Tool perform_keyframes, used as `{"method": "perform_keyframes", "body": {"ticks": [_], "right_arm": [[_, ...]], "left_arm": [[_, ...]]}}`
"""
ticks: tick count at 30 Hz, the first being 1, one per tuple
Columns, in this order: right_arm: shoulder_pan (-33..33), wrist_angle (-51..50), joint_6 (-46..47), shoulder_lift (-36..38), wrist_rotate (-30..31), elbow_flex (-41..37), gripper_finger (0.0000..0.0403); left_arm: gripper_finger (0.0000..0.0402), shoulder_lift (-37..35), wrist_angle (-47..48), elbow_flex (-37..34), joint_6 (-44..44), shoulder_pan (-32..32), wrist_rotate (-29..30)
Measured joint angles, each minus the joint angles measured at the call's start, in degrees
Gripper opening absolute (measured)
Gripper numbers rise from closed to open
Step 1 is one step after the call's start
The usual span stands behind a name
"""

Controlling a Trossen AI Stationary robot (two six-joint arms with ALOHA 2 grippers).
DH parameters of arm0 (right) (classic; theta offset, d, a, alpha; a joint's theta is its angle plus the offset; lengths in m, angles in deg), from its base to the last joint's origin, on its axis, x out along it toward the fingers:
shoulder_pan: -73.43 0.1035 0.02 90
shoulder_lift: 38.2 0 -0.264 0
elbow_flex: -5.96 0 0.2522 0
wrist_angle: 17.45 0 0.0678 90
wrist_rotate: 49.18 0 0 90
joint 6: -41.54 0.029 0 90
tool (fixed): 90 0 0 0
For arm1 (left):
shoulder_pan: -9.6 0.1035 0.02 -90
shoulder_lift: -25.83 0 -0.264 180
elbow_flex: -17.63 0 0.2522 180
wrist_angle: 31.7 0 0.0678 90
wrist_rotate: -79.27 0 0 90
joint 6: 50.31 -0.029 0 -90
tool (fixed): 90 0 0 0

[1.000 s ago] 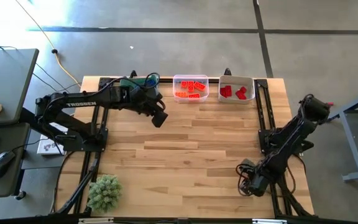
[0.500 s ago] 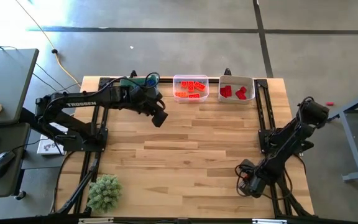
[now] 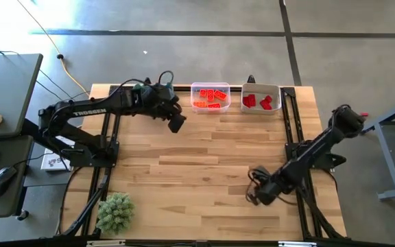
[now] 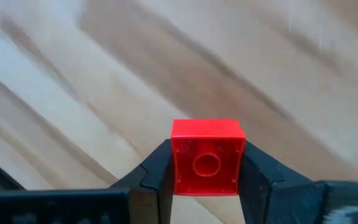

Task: Sort & place blocks by color
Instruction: Put the red game piece into the gray bin

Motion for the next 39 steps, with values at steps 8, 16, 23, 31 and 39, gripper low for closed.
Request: {"method": "perform_keyframes", "body": {"ticks": [8,16,23,31,39], "right_arm": [[-14.43,-0.55,-9.37,5.04,3.95,0.0,0.0106],[-33.93,0.41,-21.97,11.24,8.41,0.0,0.0106],[-51.87,5.57,-33.93,15.63,14.74,0.0,0.0106],[-70.23,13.65,-46.33,16.19,20.89,0.0,0.0106],[-80.94,13.3,-48.52,12.09,21.86,0.0,0.0106]], "left_arm": [[0.02,-1.62,-6.03,0.0,-6.38,4.79,-4.86],[0.02,-6.9,-5.96,-0.02,-13.3,9.16,-5.76],[0.02,-14.53,-5.87,-0.02,-19.86,12.36,-5.81],[0.02,-22.73,-5.1,0.02,-20.31,16.28,-7.28],[0.02,-28.04,-2.69,-2.04,-19.17,17.17,-12.86]]}}
